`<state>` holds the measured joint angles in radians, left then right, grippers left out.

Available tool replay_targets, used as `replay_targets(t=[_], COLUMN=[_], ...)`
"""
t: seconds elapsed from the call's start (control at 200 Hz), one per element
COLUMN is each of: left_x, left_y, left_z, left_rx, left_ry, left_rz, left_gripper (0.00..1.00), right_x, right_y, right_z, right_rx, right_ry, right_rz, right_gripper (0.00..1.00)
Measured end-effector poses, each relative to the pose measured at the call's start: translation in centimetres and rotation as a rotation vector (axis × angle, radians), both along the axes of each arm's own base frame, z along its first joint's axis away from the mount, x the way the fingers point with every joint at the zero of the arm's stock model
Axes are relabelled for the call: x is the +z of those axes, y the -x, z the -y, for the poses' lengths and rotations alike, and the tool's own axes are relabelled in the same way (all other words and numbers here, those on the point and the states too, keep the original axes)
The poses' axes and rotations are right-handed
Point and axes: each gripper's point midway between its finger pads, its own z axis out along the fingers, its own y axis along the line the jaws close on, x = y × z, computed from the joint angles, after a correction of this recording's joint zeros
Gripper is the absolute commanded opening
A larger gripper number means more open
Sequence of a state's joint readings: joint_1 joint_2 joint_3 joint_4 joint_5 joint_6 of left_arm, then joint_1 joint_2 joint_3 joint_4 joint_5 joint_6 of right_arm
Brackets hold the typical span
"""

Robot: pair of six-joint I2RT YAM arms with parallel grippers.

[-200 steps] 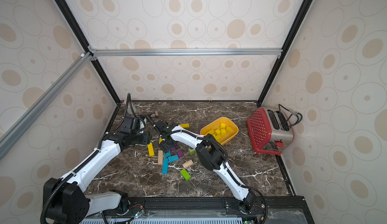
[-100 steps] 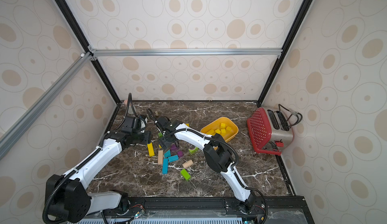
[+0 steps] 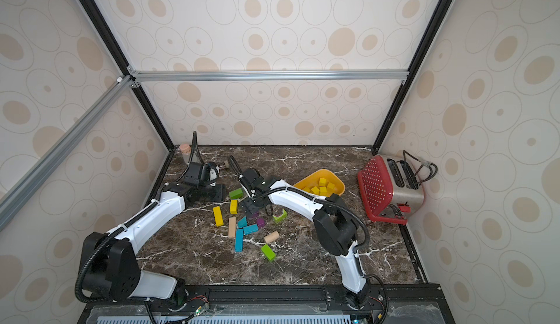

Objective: Pick out the yellow building blocks
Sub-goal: Pick up the building block from the center of the board, then place the building block in the storage box.

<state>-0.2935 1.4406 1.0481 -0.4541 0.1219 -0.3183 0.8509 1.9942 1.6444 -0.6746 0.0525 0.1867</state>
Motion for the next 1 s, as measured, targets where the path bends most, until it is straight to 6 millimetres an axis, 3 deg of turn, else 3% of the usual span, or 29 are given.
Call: replay_targets(t=[0.23,0.511,0.801,0.997], left_x=[0.2,0.6,1.2,1.6], left_y=[-0.6,-1.6,-2.0,-2.4], left_z=[3.5,6.3,11.9,14.9], left_rx=[-0.062,-0.087,-0.192,-0.249], left_ry=[0.029,0.081,0.128,0.161], left_rz=[0.000,0.004,0.005,0.007], left_gripper=[0.57,0.57,0.57,0.57], right_x=[0.6,0.8,1.9,1.3], right_y=[-0.2,-0.8,-1.6,-2.0], right_z=[3.0,7.6,14.1,18.2], right_rx=[-0.060,-0.146,-0.280,-0.370], right_ry=[-0.005,0.020,0.036,0.057], right_rz=[0.014,0.024,0.055,0.044], right_gripper=[0.64,0.64,0.65,0.65])
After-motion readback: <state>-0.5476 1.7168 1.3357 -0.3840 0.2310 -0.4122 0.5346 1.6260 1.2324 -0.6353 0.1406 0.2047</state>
